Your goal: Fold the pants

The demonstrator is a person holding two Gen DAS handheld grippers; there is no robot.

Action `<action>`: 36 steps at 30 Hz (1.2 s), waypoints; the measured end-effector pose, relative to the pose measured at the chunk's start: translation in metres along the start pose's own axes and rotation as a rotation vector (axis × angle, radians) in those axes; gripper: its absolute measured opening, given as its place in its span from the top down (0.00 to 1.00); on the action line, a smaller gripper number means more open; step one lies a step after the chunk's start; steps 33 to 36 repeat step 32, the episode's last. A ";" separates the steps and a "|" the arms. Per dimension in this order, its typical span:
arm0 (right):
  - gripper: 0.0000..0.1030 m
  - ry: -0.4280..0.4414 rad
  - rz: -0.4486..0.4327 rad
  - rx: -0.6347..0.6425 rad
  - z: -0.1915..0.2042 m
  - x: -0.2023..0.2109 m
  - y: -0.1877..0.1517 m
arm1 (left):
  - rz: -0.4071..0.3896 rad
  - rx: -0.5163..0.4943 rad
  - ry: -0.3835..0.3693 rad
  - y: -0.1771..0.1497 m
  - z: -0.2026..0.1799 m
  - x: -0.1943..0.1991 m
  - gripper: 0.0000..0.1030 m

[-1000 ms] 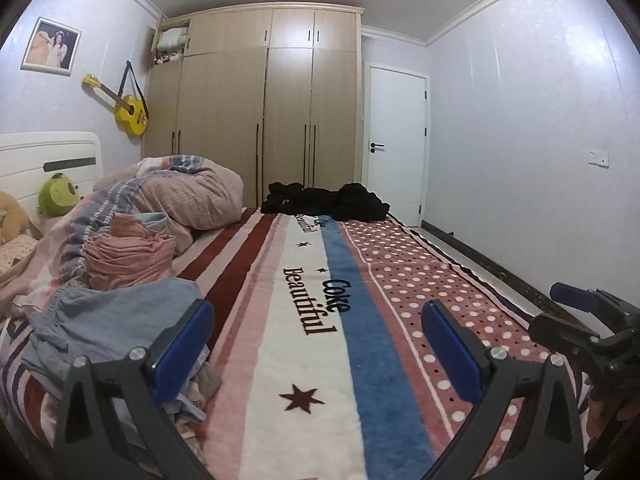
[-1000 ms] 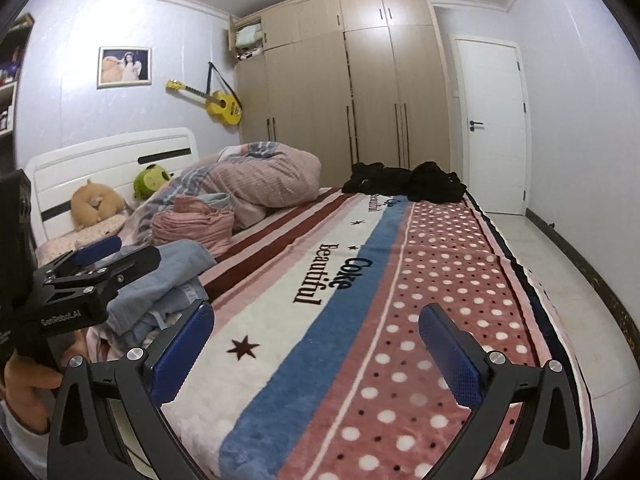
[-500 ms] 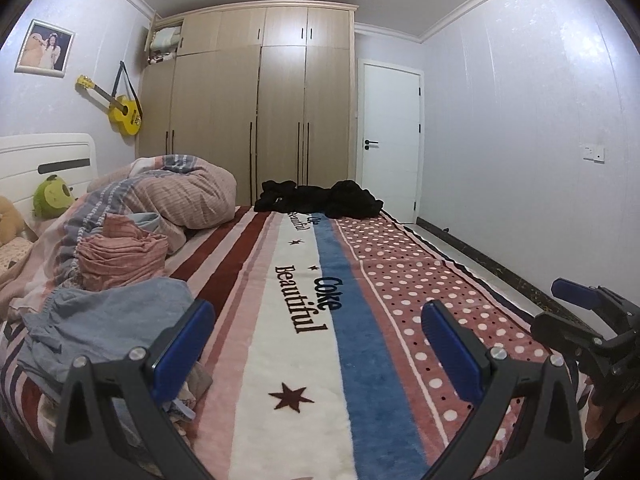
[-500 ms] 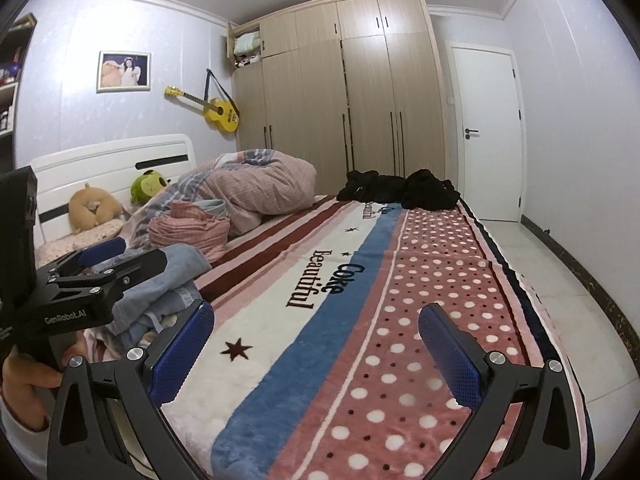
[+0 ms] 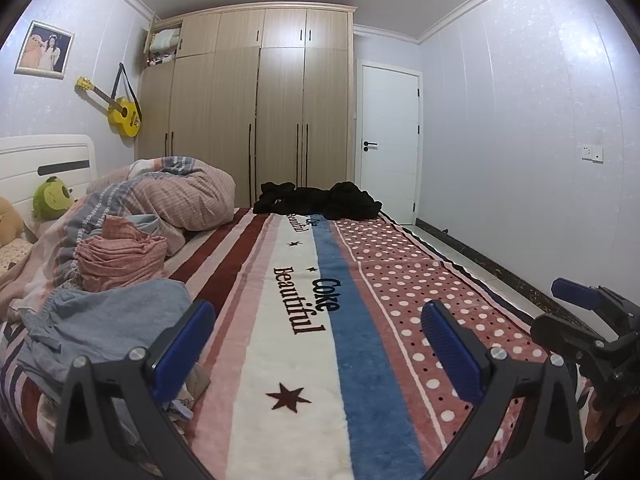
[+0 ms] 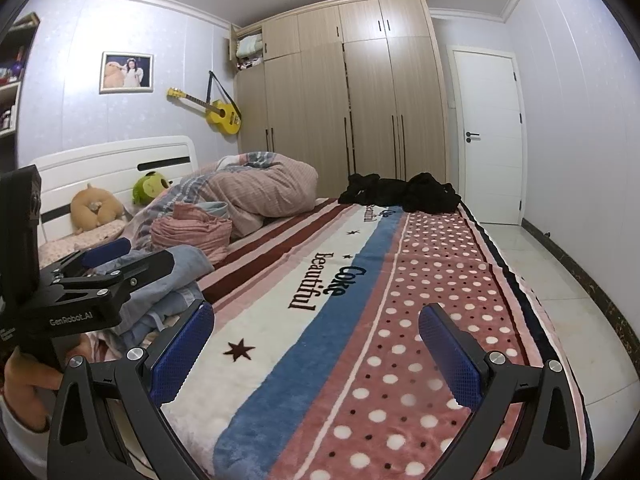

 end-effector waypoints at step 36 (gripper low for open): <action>0.01 0.002 0.001 -0.006 0.001 0.002 0.000 | -0.009 0.001 0.009 0.002 0.000 0.003 0.01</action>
Point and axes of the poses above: each gripper's, at about its wrist camera, not at the fingertips, and x roughly against the way its jaws point, z to its left, y to its top, the point moved 9 cm from there along -x, roughly the way its jaws point, and after that the axes turned 1 degree about x, right-handed, at the moved point
